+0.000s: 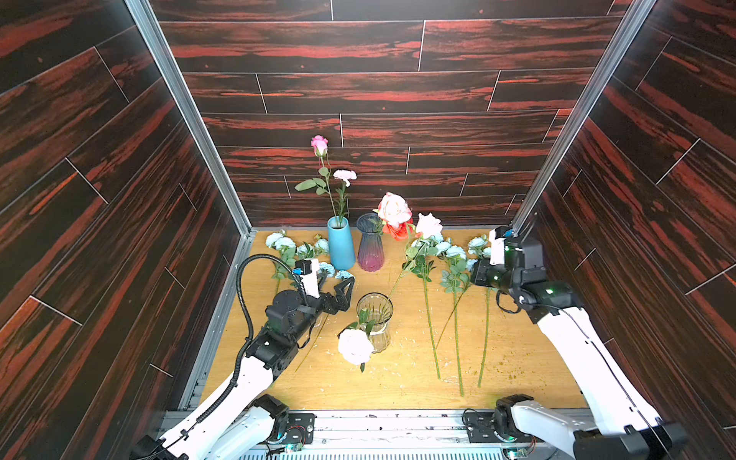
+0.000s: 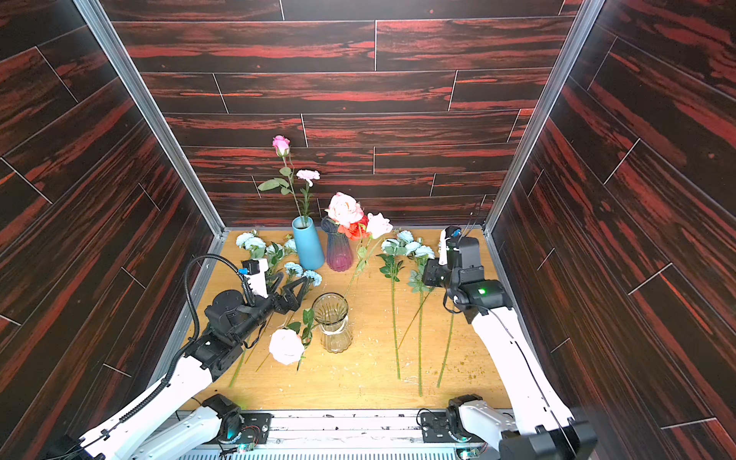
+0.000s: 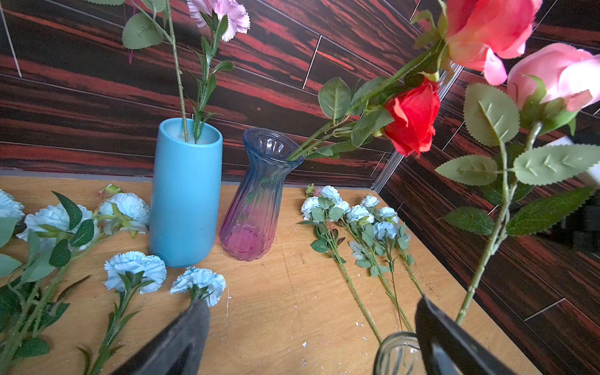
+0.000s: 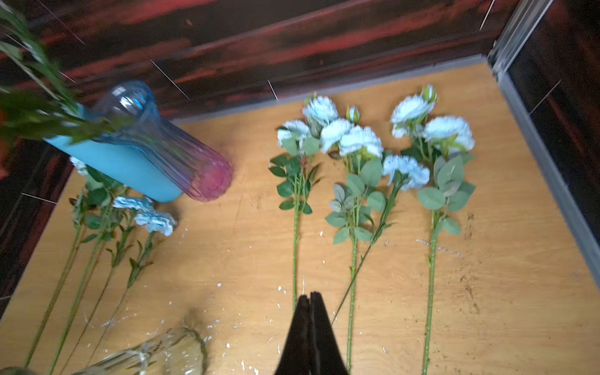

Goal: Pick out blue flowers from the vase
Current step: Place the flower at the center of the board.

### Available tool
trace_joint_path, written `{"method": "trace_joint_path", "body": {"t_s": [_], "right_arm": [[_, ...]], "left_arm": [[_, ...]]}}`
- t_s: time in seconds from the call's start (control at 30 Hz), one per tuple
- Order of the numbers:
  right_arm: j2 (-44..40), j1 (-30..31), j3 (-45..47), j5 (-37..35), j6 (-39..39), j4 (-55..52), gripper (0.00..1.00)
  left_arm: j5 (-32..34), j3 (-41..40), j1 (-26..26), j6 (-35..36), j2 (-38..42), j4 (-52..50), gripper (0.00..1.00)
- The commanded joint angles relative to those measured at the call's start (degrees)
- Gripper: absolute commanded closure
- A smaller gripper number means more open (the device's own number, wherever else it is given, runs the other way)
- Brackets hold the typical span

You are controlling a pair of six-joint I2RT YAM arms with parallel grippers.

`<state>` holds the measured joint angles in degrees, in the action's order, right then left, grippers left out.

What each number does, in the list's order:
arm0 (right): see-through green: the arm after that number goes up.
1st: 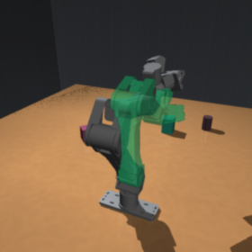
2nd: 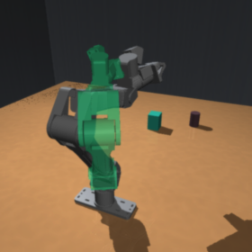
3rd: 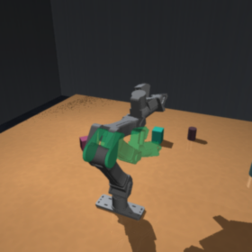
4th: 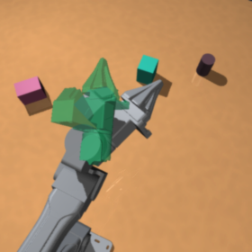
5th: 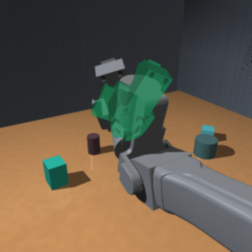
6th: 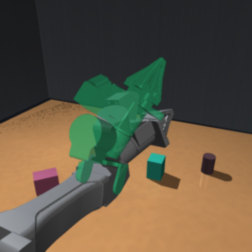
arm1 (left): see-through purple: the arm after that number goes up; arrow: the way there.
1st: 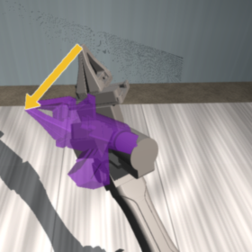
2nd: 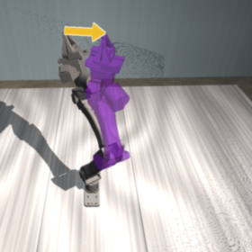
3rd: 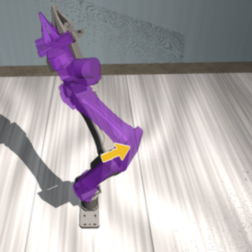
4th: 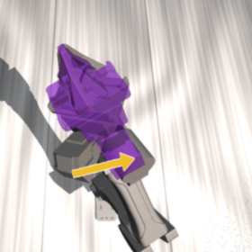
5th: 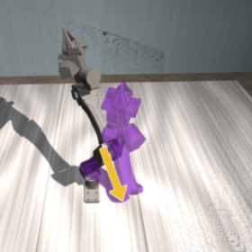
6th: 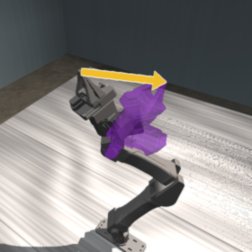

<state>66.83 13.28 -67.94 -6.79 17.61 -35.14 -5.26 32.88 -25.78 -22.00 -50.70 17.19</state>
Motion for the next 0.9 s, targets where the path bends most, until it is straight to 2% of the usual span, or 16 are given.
{"method": "trace_joint_path", "body": {"t_s": [0.0, 0.13, 0.27, 0.53, 0.87], "right_arm": [[3.7, -3.5, 2.8, 2.4, 1.7, 2.0, 1.00], [7.9, -9.7, 9.1, 7.8, 4.2, 7.3, 0.85], [13.1, -12.0, 13.1, 11.8, 6.1, 13.5, 0.71], [22.3, -14.4, 16.6, 19.6, 11.2, 25.8, 0.66], [31.8, -14.6, 14.8, 18.2, 13.4, 29.9, 0.67]], "left_arm": [[0.3, 0.1, -0.1, 0.7, -1.0, 0.4, 0.00], [0.6, -0.1, 0.0, 0.8, -0.6, 0.2, 0.00], [1.1, -0.2, 0.0, 1.3, -0.2, -0.4, 0.00], [1.8, -0.3, 0.0, 2.0, -0.5, -1.0, 0.00], [3.1, -0.4, 0.1, 2.5, -1.1, -1.2, 0.00]]}}
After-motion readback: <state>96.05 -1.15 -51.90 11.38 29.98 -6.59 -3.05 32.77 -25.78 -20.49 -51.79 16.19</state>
